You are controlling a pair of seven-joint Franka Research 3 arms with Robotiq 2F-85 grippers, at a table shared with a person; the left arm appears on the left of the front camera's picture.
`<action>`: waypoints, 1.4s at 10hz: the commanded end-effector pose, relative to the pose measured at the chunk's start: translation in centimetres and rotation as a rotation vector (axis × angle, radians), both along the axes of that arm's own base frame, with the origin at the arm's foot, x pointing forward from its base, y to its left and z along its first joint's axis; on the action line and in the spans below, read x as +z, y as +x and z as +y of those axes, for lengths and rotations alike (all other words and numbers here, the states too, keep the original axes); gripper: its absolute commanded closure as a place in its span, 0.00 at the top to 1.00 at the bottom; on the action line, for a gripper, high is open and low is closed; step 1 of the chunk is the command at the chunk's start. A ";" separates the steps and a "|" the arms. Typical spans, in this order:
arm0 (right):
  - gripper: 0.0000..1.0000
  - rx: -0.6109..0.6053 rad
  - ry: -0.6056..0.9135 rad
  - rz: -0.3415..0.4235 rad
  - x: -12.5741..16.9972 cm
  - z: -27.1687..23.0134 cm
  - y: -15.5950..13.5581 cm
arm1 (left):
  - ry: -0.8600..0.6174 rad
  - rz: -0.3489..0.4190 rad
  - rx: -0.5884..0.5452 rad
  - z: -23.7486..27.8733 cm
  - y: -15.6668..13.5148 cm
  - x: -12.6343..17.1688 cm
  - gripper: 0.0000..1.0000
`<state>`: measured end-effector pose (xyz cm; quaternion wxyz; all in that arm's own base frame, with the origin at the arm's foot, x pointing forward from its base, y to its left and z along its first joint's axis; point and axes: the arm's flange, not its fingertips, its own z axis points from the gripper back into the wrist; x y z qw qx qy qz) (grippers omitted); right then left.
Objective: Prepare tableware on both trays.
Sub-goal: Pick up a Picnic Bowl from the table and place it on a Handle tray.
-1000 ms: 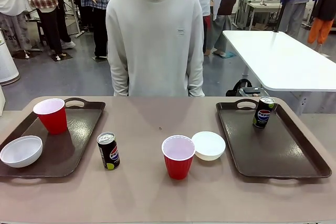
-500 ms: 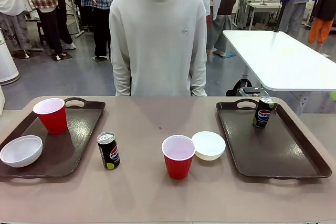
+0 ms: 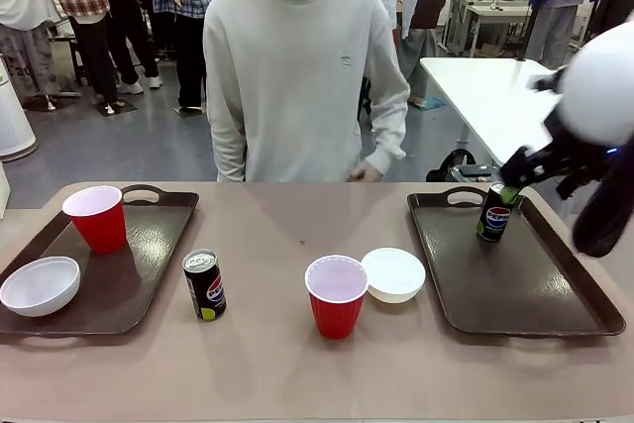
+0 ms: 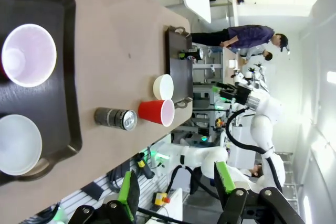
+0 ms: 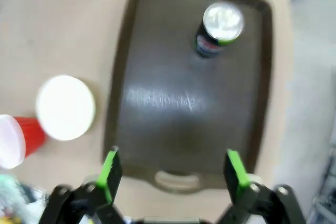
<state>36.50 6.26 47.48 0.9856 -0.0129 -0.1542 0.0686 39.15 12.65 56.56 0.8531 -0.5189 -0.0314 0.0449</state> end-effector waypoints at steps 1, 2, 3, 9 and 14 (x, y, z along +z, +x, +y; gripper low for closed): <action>1.00 -0.008 -0.060 0.167 -4.8 2.3 -1.0 | -0.018 0.011 0.010 -0.1 -0.2 0.5 0.76; 1.00 0.033 -0.035 0.241 -5.7 2.8 -2.4 | -0.018 0.011 0.010 -0.1 -0.2 0.5 0.76; 1.00 0.001 -0.055 0.075 -2.6 1.7 0.3 | -0.018 0.011 0.010 -0.1 -0.2 0.5 0.76; 1.00 0.129 0.083 0.294 -7.1 2.0 -5.7 | -0.018 0.011 0.010 -0.1 -0.2 0.5 0.76; 1.00 0.109 0.066 0.292 -4.4 2.9 -1.6 | -0.018 0.011 0.010 -0.1 -0.2 0.5 0.76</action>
